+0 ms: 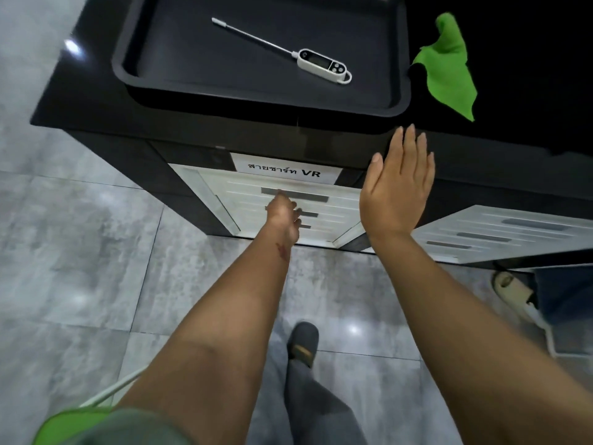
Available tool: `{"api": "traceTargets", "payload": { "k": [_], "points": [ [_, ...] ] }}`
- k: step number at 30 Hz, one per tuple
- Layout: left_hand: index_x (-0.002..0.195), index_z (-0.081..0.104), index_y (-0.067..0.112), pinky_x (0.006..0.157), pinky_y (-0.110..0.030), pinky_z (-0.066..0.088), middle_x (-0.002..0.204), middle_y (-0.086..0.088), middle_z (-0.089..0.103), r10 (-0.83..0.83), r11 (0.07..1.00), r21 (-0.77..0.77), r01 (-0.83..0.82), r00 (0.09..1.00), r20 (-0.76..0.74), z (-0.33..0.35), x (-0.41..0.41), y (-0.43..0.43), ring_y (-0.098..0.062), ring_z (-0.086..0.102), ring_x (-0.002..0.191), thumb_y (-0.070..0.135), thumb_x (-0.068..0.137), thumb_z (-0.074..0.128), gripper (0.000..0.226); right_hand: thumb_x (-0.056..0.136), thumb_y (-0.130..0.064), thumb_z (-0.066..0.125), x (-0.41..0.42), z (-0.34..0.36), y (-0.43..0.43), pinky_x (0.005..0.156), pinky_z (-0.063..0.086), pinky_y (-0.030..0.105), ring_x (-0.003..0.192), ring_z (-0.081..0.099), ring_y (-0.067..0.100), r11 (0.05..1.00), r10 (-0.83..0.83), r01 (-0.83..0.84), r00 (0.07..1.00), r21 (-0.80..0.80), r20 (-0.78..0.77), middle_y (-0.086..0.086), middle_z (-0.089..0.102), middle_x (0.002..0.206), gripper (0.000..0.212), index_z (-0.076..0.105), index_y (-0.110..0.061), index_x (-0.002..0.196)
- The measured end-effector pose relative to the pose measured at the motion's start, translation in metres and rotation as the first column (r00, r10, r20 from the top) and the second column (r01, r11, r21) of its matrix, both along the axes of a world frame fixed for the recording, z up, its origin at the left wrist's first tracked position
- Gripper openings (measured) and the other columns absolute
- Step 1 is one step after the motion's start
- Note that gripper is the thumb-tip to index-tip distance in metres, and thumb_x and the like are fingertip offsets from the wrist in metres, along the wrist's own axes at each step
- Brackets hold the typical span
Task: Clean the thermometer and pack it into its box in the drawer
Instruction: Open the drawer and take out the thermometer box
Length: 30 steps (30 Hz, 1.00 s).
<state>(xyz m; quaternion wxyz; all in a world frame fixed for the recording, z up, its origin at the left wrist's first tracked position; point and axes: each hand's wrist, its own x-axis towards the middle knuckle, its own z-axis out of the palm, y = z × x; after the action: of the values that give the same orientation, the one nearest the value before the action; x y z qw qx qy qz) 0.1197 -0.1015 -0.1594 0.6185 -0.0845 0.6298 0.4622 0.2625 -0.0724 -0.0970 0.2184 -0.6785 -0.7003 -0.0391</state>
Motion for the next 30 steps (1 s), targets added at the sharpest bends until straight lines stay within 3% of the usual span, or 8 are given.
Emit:
{"api": "traceTargets", "payload": {
  "k": [4, 8, 11, 13, 20, 24, 30],
  "points": [
    [0.147, 0.035, 0.007, 0.112, -0.035, 0.031, 0.125, -0.01, 0.053, 0.166, 0.986, 0.006, -0.167, 0.982, 0.089, -0.013, -0.005, 0.019, -0.024, 0.053, 0.111, 0.045, 0.103, 0.021, 0.059, 0.101, -0.034, 0.024, -0.001, -0.009, 0.004, 0.121, 0.012, 0.039, 0.146, 0.025, 0.023, 0.998, -0.013, 0.014, 1.0, 0.059, -0.02, 0.005, 0.035, 0.155, 0.053, 0.036, -0.011, 0.147],
    [0.141, 0.044, 0.009, 0.112, -0.035, 0.029, 0.132, -0.011, 0.053, 0.268, 0.961, 0.023, -0.276, 0.947, 0.176, -0.029, -0.005, 0.022, -0.023, 0.052, 0.119, 0.046, 0.102, 0.019, 0.06, 0.101, -0.034, 0.023, 0.0, -0.014, 0.006, 0.121, 0.012, 0.038, 0.146, 0.026, 0.022, 0.996, -0.032, 0.033, 0.999, 0.08, -0.01, 0.005, 0.035, 0.155, 0.054, 0.037, -0.011, 0.147],
    [0.115, 0.055, 0.008, 0.102, -0.035, 0.036, 0.11, -0.009, 0.055, 0.329, 0.934, 0.058, -0.352, 0.913, 0.243, -0.04, -0.005, 0.02, -0.023, 0.053, 0.1, 0.05, 0.101, 0.021, 0.056, 0.101, -0.033, 0.024, 0.0, -0.015, 0.006, 0.121, 0.013, 0.039, 0.146, 0.027, 0.023, 0.995, -0.028, 0.029, 1.0, 0.098, -0.012, 0.005, 0.036, 0.154, 0.053, 0.038, -0.01, 0.146],
    [0.099, 0.053, 0.01, 0.097, -0.034, 0.039, 0.101, -0.009, 0.053, 0.325, 0.933, 0.071, -0.352, 0.912, 0.249, -0.043, -0.006, 0.016, -0.023, 0.051, 0.095, 0.056, 0.099, 0.02, 0.057, 0.101, -0.034, 0.023, 0.0, -0.015, 0.006, 0.121, 0.012, 0.039, 0.146, 0.025, 0.022, 0.996, -0.021, 0.022, 1.0, 0.088, -0.016, 0.005, 0.035, 0.155, 0.054, 0.037, -0.01, 0.147],
    [0.115, 0.053, 0.006, 0.104, -0.034, 0.036, 0.098, -0.01, 0.056, 0.352, 0.932, 0.009, -0.362, 0.911, 0.213, -0.039, 0.004, -0.015, -0.023, 0.054, 0.099, 0.051, 0.101, 0.019, 0.058, 0.101, -0.036, 0.021, 0.004, -0.009, 0.004, 0.122, 0.009, 0.038, 0.148, 0.02, 0.022, 1.0, 0.002, -0.002, 1.0, 0.023, 0.009, 0.006, 0.03, 0.157, 0.055, 0.032, -0.01, 0.149],
    [0.131, 0.05, 0.006, 0.113, -0.037, 0.03, 0.109, -0.011, 0.057, 0.348, 0.936, -0.03, -0.351, 0.911, 0.222, -0.033, 0.009, -0.048, -0.027, 0.053, 0.116, 0.048, 0.101, 0.021, 0.059, 0.101, -0.038, 0.018, 0.006, -0.003, 0.003, 0.122, 0.007, 0.038, 0.149, 0.016, 0.021, 0.999, 0.028, -0.028, 0.999, -0.035, 0.02, 0.006, 0.026, 0.159, 0.058, 0.028, -0.01, 0.151],
    [0.123, 0.057, 0.008, 0.111, -0.04, 0.03, 0.117, -0.013, 0.059, 0.345, 0.938, -0.068, -0.339, 0.923, 0.172, -0.031, 0.017, -0.095, -0.028, 0.054, 0.109, 0.054, 0.099, 0.021, 0.063, 0.102, -0.039, 0.018, 0.01, 0.002, 0.001, 0.122, 0.004, 0.037, 0.15, 0.01, 0.021, 0.991, 0.08, -0.076, 0.996, -0.107, 0.029, 0.006, 0.019, 0.161, 0.058, 0.023, -0.01, 0.152]
  ]
}}
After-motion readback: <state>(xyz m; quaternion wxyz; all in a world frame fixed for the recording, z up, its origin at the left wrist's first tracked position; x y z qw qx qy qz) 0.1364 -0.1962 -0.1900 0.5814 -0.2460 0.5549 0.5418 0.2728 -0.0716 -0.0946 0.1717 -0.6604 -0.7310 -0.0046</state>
